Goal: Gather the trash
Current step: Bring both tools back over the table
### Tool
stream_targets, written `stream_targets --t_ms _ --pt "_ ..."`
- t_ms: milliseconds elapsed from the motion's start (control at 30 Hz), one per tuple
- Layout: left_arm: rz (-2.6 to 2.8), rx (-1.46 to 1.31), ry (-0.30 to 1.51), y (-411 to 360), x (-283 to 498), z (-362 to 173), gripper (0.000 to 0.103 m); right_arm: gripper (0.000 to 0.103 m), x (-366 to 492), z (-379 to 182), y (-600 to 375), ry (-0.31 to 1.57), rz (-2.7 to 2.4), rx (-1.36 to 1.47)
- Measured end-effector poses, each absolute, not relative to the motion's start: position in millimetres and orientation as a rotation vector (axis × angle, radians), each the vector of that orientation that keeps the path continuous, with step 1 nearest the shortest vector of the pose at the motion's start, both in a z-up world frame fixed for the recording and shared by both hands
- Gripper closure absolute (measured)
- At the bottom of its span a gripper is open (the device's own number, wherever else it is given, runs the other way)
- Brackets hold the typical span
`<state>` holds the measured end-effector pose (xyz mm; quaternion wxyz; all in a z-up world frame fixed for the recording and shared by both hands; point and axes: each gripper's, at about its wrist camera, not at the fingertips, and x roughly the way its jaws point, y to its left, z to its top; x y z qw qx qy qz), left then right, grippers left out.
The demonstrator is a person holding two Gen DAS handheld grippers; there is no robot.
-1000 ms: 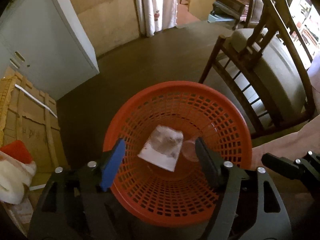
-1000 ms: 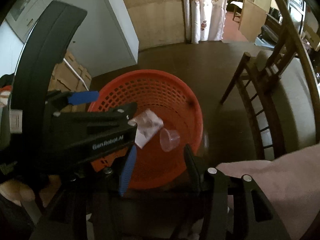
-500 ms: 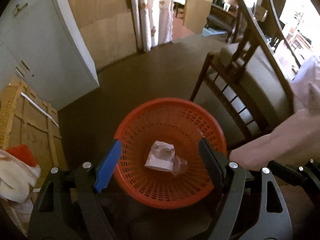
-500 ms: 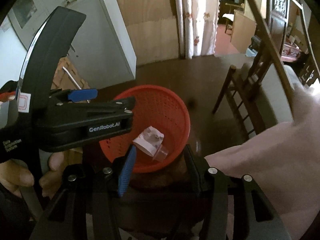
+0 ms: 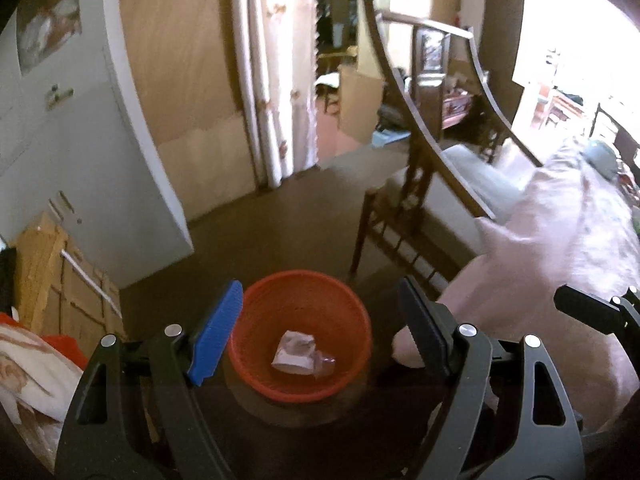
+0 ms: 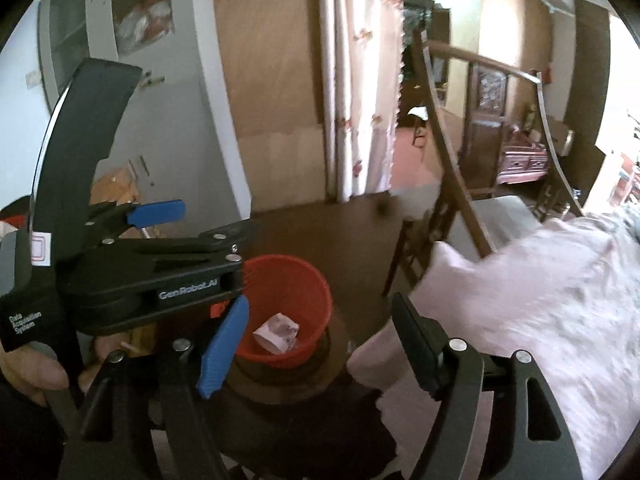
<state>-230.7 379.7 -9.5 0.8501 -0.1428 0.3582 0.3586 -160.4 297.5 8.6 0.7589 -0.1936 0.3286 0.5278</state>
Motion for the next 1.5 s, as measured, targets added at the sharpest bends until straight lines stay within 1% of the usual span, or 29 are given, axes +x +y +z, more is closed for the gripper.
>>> stream_targets --t_ms 133,300,467,667,833,1233,1500 --pt "0.735 -0.253 0.736 353 -223 7 0.023 0.028 -159 21 268 0.679 1.107 -0.398" --pt "0.710 -0.207 0.717 319 -215 21 0.018 0.022 -147 33 223 0.647 1.042 -0.354" --pt "0.668 -0.155 0.705 287 -202 30 0.011 0.018 -130 40 187 0.645 0.976 -0.314" --pt "0.587 -0.102 0.701 244 -174 38 0.007 0.014 -108 45 139 0.646 0.877 -0.270" --pt "0.463 -0.049 0.684 201 -138 44 0.007 0.011 -88 46 91 0.660 0.761 -0.230" --pt "0.151 0.018 0.668 83 -36 43 0.007 0.010 -35 42 -43 0.700 0.415 -0.098" --pt "0.040 0.046 0.691 28 12 41 0.007 0.010 -4 33 -120 0.722 0.224 -0.052"
